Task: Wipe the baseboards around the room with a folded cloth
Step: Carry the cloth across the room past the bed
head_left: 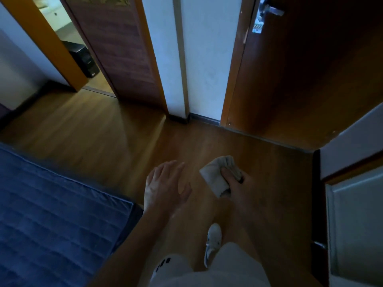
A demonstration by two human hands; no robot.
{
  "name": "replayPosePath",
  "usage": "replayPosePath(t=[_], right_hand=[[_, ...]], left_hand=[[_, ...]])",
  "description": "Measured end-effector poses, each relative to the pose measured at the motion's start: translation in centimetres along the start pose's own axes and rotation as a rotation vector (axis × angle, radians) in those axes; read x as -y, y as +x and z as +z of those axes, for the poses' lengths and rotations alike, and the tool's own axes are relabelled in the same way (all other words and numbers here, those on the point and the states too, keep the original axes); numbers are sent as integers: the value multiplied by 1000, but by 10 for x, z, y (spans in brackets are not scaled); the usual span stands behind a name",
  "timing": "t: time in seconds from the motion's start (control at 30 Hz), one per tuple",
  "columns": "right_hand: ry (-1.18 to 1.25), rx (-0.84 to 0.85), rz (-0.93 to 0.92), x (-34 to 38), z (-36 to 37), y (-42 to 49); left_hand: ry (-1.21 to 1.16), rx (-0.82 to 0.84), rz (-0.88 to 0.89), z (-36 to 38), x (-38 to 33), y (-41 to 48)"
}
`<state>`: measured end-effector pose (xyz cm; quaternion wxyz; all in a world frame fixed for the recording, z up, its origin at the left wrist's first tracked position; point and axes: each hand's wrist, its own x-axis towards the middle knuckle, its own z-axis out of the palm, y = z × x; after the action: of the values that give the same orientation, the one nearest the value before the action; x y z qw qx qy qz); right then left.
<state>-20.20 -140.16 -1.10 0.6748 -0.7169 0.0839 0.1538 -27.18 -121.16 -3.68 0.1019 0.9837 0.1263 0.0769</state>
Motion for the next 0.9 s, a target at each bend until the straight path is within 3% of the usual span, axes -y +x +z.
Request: replayPosePath(t=[0.47, 0.9], right_hand=[[60, 237, 130, 44, 69, 175], [0, 426, 43, 95, 253, 298]], left_hand=[[-77, -80, -302, 0, 22, 121], [-34, -153, -427, 1, 174, 260]])
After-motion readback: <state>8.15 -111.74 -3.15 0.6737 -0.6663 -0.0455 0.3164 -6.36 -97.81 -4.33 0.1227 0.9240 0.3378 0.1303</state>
